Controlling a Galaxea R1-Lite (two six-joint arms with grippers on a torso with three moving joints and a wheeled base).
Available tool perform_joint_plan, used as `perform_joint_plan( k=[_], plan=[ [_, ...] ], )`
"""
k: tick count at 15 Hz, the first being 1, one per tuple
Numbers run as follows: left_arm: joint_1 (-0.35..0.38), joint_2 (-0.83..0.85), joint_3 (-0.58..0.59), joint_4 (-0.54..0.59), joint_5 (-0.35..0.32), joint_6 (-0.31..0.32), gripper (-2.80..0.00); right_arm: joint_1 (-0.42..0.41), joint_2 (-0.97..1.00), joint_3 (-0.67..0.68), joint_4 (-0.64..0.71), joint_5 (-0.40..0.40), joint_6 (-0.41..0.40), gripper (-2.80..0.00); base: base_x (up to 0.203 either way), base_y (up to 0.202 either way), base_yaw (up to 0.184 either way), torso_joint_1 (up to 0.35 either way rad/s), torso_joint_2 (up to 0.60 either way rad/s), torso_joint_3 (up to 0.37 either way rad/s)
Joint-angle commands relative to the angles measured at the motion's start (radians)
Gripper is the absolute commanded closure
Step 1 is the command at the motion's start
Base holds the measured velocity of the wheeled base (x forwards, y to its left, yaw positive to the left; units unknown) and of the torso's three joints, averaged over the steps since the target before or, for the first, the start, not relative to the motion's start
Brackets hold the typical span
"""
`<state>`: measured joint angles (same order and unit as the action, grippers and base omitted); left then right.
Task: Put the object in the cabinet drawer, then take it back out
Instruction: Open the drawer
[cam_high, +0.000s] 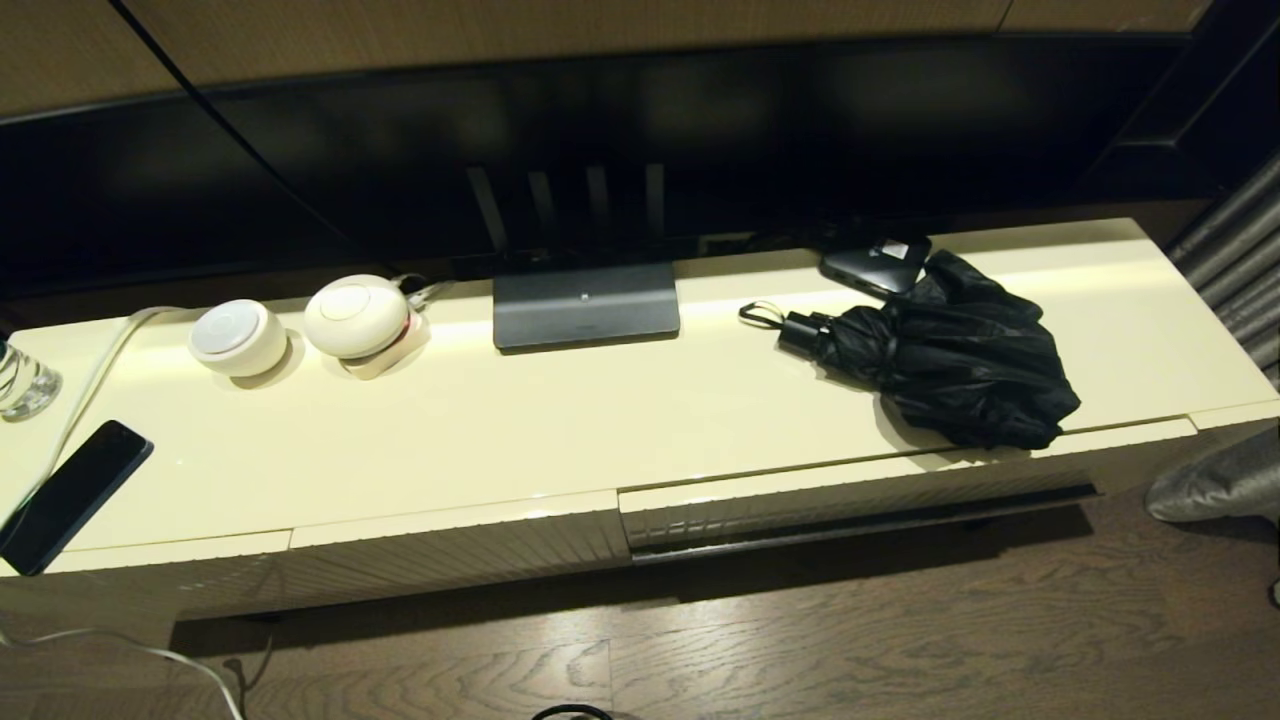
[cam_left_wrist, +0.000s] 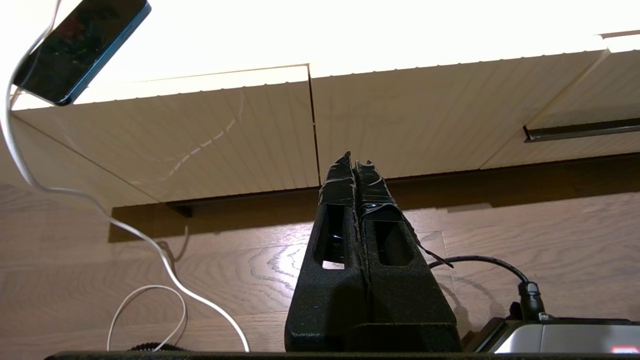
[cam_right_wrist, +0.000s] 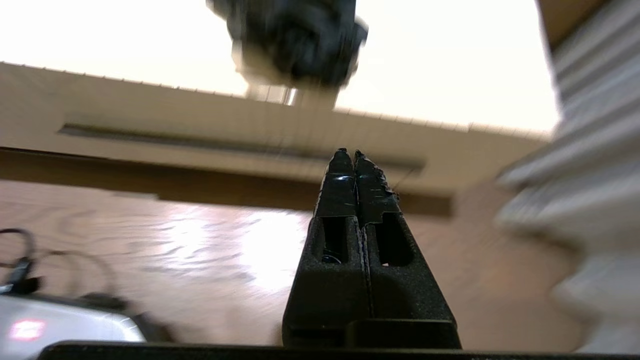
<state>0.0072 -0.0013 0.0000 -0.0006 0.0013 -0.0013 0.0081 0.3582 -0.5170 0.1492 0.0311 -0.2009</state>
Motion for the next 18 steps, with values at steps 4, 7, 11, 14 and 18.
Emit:
perform_joint_plan(
  k=[4, 7, 11, 14, 18],
  plan=[
    [0.0, 0.001, 0.003, -0.001, 0.0, 0.0, 0.0, 0.012, 0.35, -0.217, 0.083, 0.042, -0.464, 0.0, 0.0, 0.0, 0.0, 0.0, 0.0, 0.0],
    [0.0, 0.001, 0.003, -0.001, 0.0, 0.0, 0.0, 0.015, 0.458, -0.243, 0.087, 0.045, -0.704, 0.0, 0.0, 0.0, 0.0, 0.0, 0.0, 0.0],
    [0.0, 0.001, 0.003, -0.001, 0.0, 0.0, 0.0, 0.016, 0.56, -0.254, 0.089, 0.047, -1.048, 0.0, 0.0, 0.0, 0.0, 0.0, 0.0, 0.0],
    [0.0, 0.001, 0.003, 0.0, 0.0, 0.0, 0.0, 0.061, 0.639, -0.264, 0.087, 0.048, -1.156, 0.0, 0.0, 0.0, 0.0, 0.0, 0.0, 0.0],
    [0.0, 0.001, 0.003, 0.001, 0.0, 0.0, 0.0, 0.215, 0.752, -0.269, 0.087, -0.012, -1.161, 0.0, 0.0, 0.0, 0.0, 0.0, 0.0, 0.0]
  ],
)
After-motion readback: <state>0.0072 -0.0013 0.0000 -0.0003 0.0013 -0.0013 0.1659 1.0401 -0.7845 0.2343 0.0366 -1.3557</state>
